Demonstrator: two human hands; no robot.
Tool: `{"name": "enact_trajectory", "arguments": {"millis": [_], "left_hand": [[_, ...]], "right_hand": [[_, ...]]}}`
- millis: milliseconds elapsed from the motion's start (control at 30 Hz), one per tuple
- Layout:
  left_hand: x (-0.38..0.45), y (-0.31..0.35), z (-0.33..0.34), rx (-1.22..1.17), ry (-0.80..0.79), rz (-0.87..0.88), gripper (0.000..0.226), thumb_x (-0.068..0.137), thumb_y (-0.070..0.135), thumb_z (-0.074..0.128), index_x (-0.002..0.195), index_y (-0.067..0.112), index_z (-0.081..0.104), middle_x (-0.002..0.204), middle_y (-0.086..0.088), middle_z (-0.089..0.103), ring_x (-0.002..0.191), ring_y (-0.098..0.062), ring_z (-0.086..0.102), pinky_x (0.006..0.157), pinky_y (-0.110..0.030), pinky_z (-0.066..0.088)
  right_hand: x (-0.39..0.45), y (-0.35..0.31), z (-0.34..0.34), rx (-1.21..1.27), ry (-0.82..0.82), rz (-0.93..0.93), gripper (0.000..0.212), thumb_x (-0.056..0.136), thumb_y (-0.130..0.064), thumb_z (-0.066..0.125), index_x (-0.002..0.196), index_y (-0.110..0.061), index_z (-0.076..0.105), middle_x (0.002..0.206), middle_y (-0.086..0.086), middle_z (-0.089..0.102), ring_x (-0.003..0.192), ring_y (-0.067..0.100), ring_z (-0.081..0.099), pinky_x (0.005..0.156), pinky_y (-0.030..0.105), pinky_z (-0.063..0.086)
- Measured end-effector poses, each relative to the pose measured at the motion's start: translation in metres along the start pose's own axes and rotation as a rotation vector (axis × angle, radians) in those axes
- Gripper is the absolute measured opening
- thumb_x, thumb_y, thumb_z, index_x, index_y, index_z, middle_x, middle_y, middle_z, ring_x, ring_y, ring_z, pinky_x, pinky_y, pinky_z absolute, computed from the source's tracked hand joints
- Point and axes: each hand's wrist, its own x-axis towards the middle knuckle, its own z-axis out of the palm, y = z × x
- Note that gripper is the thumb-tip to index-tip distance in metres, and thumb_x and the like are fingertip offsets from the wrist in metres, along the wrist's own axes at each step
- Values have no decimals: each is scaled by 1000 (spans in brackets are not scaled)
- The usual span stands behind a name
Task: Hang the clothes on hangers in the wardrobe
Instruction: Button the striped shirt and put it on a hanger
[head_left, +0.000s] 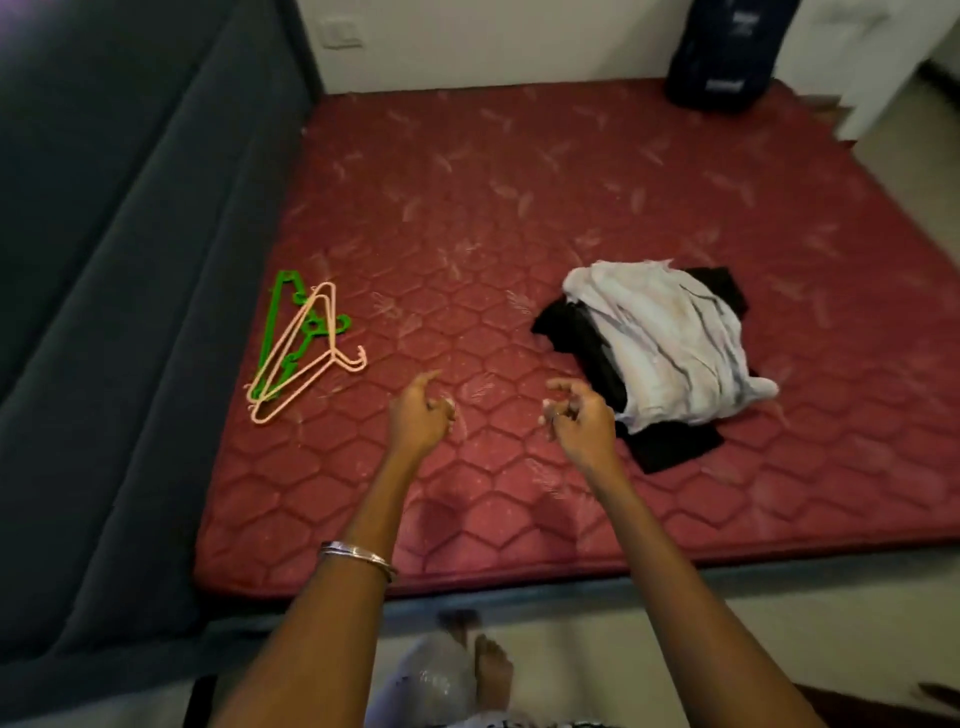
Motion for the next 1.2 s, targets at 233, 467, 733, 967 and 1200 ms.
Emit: {"name": "enact_trajectory", "arguments": {"millis": [233,467,733,967,1200], "left_hand": [[71,25,75,-95,-278,-292,17,90,0,52,100,13,55,65,-6,59,32,-3,48,43,-16,38],[130,37,123,-184,-324,-485,18,94,3,49,84,17,54,72,-3,60,34,-1,51,35,-12,37],[206,47,209,-140,-269,-575,19,93,1,50,83,16,58,47,8,62,35,-3,53,35,-14,39],[230,71,280,-229,-208,-608,11,96,11,51,99,10,61,61,3,65,39,-4,56,37,-16,42],[245,116,326,-387,-544,-754,55,82,67,52,109,20,63,91,-1,70,81,-17,67,79,-41,55]], "right_hand": [[70,92,-43,-89,178,373,17,87,-10,61,83,-27,63,54,-5,65,59,18,62,72,41,56],[137,142,-89,-214,316,656,15,86,-5,57,85,-4,72,87,11,72,90,28,65,86,37,52],[265,212,-129,-703,134,567,53,85,-29,69,130,-10,50,125,13,53,120,36,45,99,47,35],[299,221,-133,-235,237,548,12,86,-5,49,82,-8,60,79,3,62,81,25,58,81,40,44],[254,140,-145,748,-54,897,26,94,5,46,78,-6,64,68,1,68,69,15,64,63,21,53]]}}
